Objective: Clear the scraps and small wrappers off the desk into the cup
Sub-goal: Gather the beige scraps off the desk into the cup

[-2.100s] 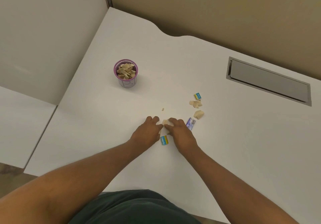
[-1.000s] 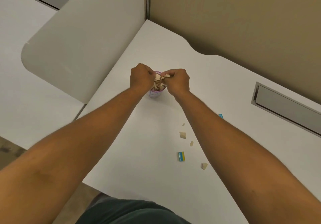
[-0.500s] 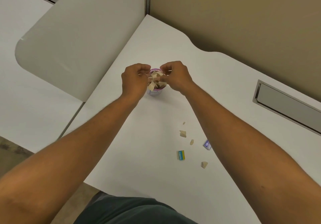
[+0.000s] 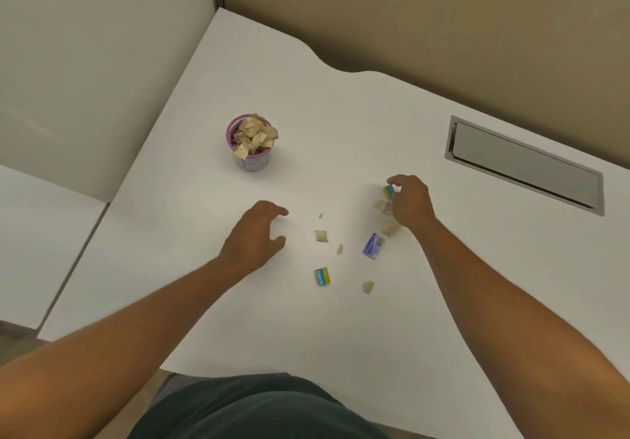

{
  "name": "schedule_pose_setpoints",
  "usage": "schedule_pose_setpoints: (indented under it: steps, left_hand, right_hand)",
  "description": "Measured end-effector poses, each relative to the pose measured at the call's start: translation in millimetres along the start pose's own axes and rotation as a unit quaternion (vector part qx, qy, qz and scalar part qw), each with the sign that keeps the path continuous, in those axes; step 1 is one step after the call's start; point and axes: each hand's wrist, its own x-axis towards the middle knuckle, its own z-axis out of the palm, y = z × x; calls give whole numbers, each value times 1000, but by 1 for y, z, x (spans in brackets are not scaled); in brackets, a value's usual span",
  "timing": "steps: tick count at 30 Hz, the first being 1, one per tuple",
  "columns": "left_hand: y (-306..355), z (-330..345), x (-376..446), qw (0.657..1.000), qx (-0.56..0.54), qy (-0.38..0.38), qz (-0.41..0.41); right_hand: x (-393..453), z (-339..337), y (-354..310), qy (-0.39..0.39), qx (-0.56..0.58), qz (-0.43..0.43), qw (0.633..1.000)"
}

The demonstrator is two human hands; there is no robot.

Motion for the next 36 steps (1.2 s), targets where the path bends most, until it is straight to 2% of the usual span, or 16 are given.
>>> schedule_pose_setpoints:
  steps: [2, 5, 9, 15, 18, 21, 24, 30, 33, 36]
  left_hand:
    - [7, 18, -1, 996, 56, -64, 2]
    - [24, 41, 2, 992, 83, -91, 6]
    - [50, 63, 13, 991, 97, -93, 23]
    - [69, 74, 41, 984, 142, -87, 70]
    - [64, 67, 49, 981, 152, -82, 87]
    - [54, 63, 49, 975, 195, -41, 93]
    - [47, 67, 45, 970, 223, -48, 87]
    - [42, 76, 35, 975, 186, -74, 96]
    - [38, 71, 33, 976, 183, -59, 104]
    - [35, 70, 34, 965, 220, -52, 132]
  right_hand:
    - [-3, 7, 22, -21, -55, 26, 998]
    - [-16, 21, 39, -43, -121, 48, 991]
    - [-37, 43, 36, -34, -138, 9, 990]
    - [-46, 61, 14, -45, -54, -107, 992]
    - [-35, 53, 20, -11, -30, -100, 994]
    - [-24, 47, 28, -37, -84, -99, 991]
    - [-22, 50, 30, -81, -166, -168, 968]
    - [-48, 67, 29, -62, -120, -238, 962]
    - [-43, 64, 31, -21, -110, -198, 974]
    - [-30, 58, 27, -33, -135, -138, 981]
